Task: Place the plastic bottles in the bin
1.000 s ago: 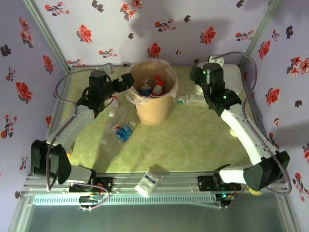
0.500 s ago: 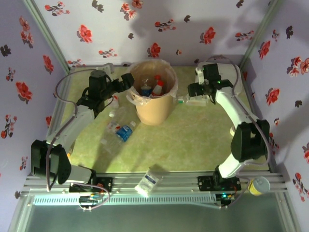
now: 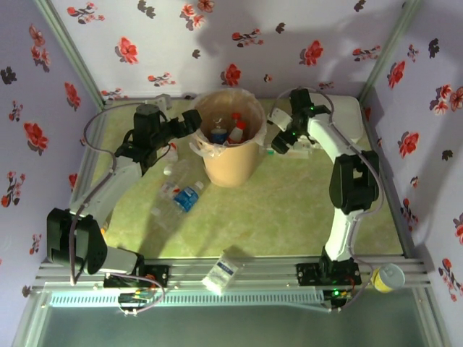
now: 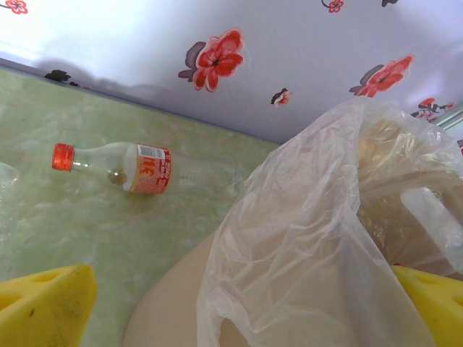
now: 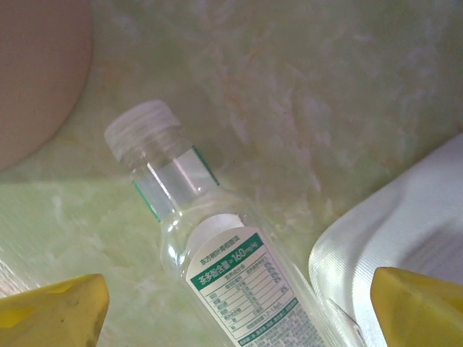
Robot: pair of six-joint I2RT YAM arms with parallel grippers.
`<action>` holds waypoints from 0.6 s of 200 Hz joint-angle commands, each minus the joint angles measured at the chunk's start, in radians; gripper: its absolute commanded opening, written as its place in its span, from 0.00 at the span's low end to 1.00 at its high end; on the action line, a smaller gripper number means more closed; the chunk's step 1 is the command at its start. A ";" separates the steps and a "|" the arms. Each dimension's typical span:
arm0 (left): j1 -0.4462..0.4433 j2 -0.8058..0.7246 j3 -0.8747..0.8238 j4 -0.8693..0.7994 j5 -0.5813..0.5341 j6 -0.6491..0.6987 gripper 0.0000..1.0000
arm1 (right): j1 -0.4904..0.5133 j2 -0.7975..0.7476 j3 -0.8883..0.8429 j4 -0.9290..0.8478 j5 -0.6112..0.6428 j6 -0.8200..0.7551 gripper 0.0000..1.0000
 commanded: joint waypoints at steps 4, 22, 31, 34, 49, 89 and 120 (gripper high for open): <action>0.002 0.000 0.026 -0.041 0.015 0.024 0.99 | -0.004 0.029 0.047 -0.103 -0.077 -0.162 0.95; 0.007 0.000 0.028 -0.042 0.015 0.026 0.99 | -0.003 0.068 0.101 -0.140 -0.130 -0.162 0.94; 0.008 0.002 0.030 -0.041 0.015 0.027 0.99 | 0.000 0.095 0.127 -0.163 -0.144 -0.164 0.94; 0.009 0.003 0.031 -0.042 0.015 0.026 0.99 | 0.002 0.102 0.134 -0.168 -0.144 -0.164 0.94; 0.009 0.006 0.034 -0.043 0.015 0.025 0.99 | 0.008 0.139 0.150 -0.175 -0.124 -0.171 0.94; 0.010 0.007 0.030 -0.034 0.017 0.018 0.99 | 0.027 0.187 0.166 -0.132 -0.108 -0.156 0.94; 0.011 0.006 0.023 -0.026 0.017 0.013 0.99 | 0.031 0.254 0.235 -0.168 -0.117 -0.141 0.94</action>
